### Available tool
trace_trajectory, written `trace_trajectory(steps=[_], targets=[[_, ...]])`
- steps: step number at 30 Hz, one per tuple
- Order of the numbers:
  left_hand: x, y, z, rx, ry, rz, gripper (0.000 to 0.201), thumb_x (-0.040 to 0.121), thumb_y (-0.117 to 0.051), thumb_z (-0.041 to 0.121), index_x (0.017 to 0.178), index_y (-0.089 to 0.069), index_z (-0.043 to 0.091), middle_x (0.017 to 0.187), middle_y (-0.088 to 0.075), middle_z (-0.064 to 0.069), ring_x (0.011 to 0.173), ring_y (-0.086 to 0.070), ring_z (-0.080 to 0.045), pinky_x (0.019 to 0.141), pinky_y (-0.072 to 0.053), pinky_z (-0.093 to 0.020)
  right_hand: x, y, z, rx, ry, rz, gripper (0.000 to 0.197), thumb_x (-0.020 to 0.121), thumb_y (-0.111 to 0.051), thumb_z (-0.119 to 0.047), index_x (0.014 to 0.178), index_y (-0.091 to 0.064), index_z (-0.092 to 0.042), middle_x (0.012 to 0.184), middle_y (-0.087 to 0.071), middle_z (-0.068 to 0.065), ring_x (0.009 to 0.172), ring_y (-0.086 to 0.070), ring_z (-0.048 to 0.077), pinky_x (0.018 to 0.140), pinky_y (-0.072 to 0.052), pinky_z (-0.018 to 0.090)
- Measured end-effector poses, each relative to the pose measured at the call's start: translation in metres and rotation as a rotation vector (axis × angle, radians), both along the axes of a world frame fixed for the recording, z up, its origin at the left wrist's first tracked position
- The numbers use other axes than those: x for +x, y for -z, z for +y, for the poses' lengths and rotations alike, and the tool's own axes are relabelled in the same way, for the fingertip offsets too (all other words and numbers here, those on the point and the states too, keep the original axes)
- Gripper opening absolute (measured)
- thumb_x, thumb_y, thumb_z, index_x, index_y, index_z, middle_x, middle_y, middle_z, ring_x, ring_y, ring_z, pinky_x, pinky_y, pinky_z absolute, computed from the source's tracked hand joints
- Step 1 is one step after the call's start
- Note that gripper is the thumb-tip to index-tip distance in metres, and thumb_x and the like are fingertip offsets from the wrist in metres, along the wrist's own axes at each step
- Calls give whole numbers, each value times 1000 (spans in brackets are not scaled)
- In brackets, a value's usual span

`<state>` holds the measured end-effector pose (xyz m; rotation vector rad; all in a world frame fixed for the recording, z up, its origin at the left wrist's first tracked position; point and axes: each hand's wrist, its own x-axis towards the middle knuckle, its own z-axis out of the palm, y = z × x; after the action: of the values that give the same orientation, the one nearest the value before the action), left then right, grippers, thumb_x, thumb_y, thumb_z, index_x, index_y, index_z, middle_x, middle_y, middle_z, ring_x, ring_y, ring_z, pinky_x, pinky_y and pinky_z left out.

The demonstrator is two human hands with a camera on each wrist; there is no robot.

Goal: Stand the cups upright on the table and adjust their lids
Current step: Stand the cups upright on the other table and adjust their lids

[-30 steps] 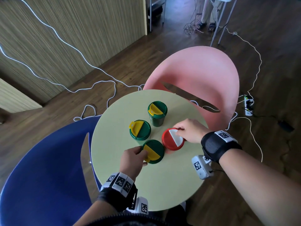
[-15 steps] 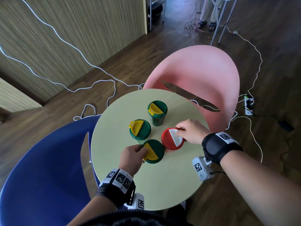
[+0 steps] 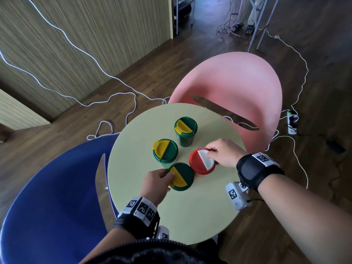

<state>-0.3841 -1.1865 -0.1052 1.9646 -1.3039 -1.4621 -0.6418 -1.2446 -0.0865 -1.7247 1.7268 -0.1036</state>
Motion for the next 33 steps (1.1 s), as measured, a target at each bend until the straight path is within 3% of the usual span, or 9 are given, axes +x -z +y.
trace_trajectory(steps=[2, 10, 17, 21, 23, 25, 27, 30, 33], targets=[[0, 1, 0, 0, 3, -2, 21, 93, -64, 29, 102, -80, 17, 91, -78, -6, 80, -78, -30, 85, -63, -49, 0, -1, 0, 2, -8, -3, 18, 90, -59, -19, 88, -75, -12, 72, -67, 11, 65, -49, 22, 60, -40, 32], [1, 1, 0, 5, 17, -5, 25, 94, -64, 30, 109, -79, 16, 91, -78, -3, 79, -78, -28, 82, -63, -44, -1, -1, -4, 36, -33, 8, 23, 86, -55, -24, 85, -66, -4, 80, -64, 24, 60, -41, 20, 58, -33, 32], [6, 1, -3, 10, 55, -38, 25, 94, -66, 35, 107, -78, 17, 97, -79, -5, 84, -78, -31, 85, -62, -46, -1, -5, -7, 53, -79, 47, 32, 89, -57, -33, 91, -67, -3, 85, -67, 24, 62, -44, 24, 59, -36, 35], [17, -1, -14, -11, 56, -74, 27, 92, -67, 46, 93, -80, 22, 94, -79, -5, 85, -75, -32, 85, -62, -48, -4, -13, -16, 69, -84, 75, 47, 92, -58, -50, 102, -73, -7, 99, -75, 17, 85, -69, 30, 80, -56, 37], [25, -3, -25, -36, 26, -100, 35, 92, -67, 48, 103, -82, 19, 90, -77, 0, 82, -72, -28, 83, -61, -44, -5, -25, -27, 45, -77, 114, 46, 95, -58, -48, 107, -74, -7, 105, -75, 18, 98, -70, 32, 89, -57, 40], [32, -6, -40, -77, 23, -158, 39, 93, -67, 45, 113, -79, 14, 93, -76, -2, 84, -69, -25, 80, -55, -36, -4, -37, -43, -17, -103, 182, 43, 96, -56, -45, 102, -74, -7, 100, -74, 18, 98, -68, 36, 88, -56, 39], [36, -10, -57, -123, 25, -230, 43, 92, -68, 45, 119, -74, 12, 105, -76, -5, 95, -68, -25, 83, -53, -35, 1, -45, -64, -78, -166, 263, 36, 95, -55, -46, 97, -73, -15, 96, -74, 8, 94, -67, 33, 85, -55, 38], [34, -15, -80, -176, 51, -327, 49, 91, -68, 49, 124, -67, 13, 115, -74, -6, 103, -68, -26, 89, -54, -40, 20, -47, -96, -153, -308, 359, 34, 94, -57, -37, 120, -67, -17, 118, -73, 8, 106, -67, 32, 88, -56, 40], [28, -17, -93, -224, 176, -384, 54, 92, -66, 50, 136, -59, 19, 127, -66, -5, 112, -65, -24, 89, -49, -35, 44, -48, -120, -227, -543, 393, 51, 93, -54, -18, 142, -55, -29, 148, -56, -1, 133, -53, 27, 103, -46, 39]])
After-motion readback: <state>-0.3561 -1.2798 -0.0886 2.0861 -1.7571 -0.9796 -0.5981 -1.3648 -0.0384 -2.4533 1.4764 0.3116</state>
